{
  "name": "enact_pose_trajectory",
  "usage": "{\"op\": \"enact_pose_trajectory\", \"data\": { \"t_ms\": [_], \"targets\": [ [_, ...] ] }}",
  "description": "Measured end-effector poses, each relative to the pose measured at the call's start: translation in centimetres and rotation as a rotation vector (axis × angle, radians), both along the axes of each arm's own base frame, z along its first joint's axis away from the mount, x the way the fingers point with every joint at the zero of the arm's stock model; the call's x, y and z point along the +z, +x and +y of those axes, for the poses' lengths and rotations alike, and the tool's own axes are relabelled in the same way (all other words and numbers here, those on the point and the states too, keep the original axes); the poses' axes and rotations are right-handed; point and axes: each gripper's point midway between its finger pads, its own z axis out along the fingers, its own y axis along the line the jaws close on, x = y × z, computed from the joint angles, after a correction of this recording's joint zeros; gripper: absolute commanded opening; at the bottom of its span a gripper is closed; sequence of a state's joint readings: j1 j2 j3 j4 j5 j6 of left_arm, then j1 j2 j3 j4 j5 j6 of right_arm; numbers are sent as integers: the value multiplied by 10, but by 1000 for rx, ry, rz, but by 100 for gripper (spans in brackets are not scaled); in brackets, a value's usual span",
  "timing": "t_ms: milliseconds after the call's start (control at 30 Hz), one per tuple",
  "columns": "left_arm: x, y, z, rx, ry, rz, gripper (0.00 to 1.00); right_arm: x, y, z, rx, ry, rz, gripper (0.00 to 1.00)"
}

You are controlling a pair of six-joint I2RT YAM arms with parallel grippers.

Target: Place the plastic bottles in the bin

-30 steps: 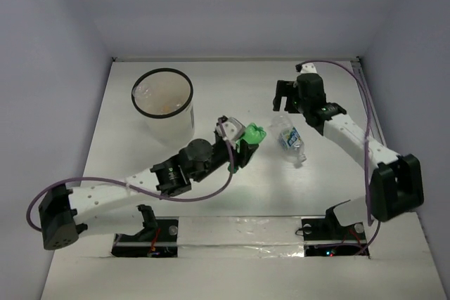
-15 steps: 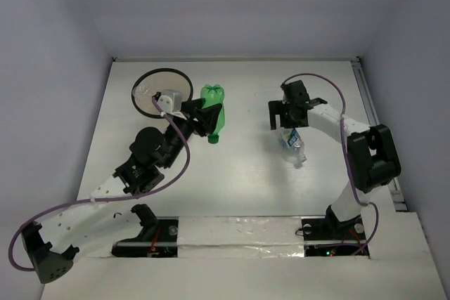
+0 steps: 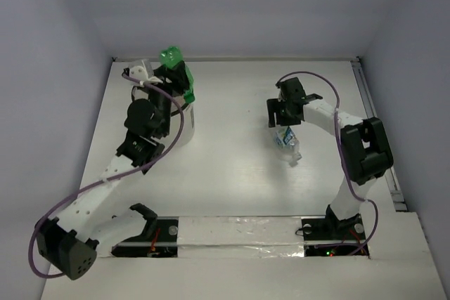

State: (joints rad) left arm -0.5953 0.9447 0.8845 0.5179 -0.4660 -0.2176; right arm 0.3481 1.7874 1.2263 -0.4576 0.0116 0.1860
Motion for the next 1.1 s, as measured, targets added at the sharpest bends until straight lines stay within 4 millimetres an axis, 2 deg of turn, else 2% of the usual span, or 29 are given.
{"op": "enact_pose_trajectory", "data": {
  "t_ms": [100,200,267,467,533,633,700,800,867,1000,1100],
  "targets": [
    [-4,32,22,99,10,24,34,8,1,9,22,52,-21,55],
    [-9,57,39,168,26,47,34,35,-5,19,46,123,-90,55],
    [-12,69,46,203,42,49,34,65,-10,26,66,185,-167,55],
    [-33,95,48,272,140,69,35,192,-35,49,172,424,-520,55],
    [-41,102,49,293,174,82,36,218,-44,55,205,480,-597,56],
    [-47,107,52,327,217,87,41,235,-53,64,250,547,-652,56],
    [-47,109,55,350,243,83,47,234,-59,70,273,579,-652,55],
    [-46,111,59,377,280,73,48,233,-68,77,301,615,-640,56],
    [-48,113,62,392,300,74,54,238,-74,81,322,642,-648,55],
    [-58,113,64,407,317,83,61,261,-86,86,356,689,-703,56],
    [-68,111,68,422,326,100,80,280,-92,86,372,723,-753,55]
  ]
}}
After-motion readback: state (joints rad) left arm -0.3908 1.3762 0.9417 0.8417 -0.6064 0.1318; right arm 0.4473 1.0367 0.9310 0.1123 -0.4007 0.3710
